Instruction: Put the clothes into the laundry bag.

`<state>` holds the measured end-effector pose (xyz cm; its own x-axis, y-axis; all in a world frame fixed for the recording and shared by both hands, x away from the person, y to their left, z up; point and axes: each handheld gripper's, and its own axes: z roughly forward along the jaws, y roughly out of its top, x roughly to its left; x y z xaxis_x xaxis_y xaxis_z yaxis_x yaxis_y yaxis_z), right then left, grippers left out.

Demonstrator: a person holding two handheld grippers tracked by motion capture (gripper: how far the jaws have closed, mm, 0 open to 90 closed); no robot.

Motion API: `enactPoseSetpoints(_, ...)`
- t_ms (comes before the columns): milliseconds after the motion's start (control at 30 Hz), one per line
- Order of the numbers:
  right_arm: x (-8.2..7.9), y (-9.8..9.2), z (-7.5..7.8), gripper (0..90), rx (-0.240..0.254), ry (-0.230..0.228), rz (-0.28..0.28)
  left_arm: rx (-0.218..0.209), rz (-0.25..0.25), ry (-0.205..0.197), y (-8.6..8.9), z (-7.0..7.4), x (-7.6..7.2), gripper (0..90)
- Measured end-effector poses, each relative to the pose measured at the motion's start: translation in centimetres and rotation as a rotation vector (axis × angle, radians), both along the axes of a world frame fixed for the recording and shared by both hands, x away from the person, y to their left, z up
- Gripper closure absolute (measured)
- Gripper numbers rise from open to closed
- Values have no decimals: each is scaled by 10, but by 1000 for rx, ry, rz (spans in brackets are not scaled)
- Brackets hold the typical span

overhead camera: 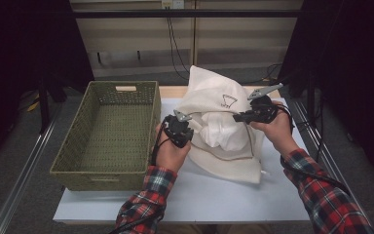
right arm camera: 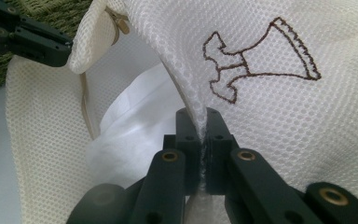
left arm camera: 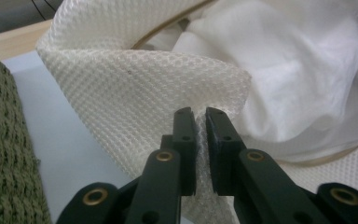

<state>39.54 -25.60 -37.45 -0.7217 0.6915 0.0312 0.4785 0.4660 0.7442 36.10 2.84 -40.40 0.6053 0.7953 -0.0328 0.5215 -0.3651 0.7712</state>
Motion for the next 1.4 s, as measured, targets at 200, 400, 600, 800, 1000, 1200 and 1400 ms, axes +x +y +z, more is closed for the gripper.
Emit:
enactPoseSetpoints(200, 0, 1, 0, 875, -2, 1, 7, -26, 2, -6, -5, 7, 2, 822)
enactPoseSetpoints(400, 0, 1, -1, 875, -7, -6, -3, -24, 2, -15, -7, 13, 4, 861)
enactPoseSetpoints(600, -1, 0, 1, 875, -3, -2, 4, -55, -15, -4, -11, 9, 8, 802)
enactPoseSetpoints(800, -1, 2, 1, 875, -2, -3, 8, -56, -56, -2, -28, 2, 11, 803)
enactPoseSetpoints(1000, -1, 2, 1, 875, -2, -3, 8, -42, -59, 42, -45, -11, 16, 897)
enactPoseSetpoints(1200, -2, -1, 1, 875, -2, -9, 1, -13, 3, 75, -33, -23, 17, 900)
enactPoseSetpoints(1400, -2, -1, 1, 875, 4, -4, 6, 31, 68, 67, -8, -17, 18, 900)
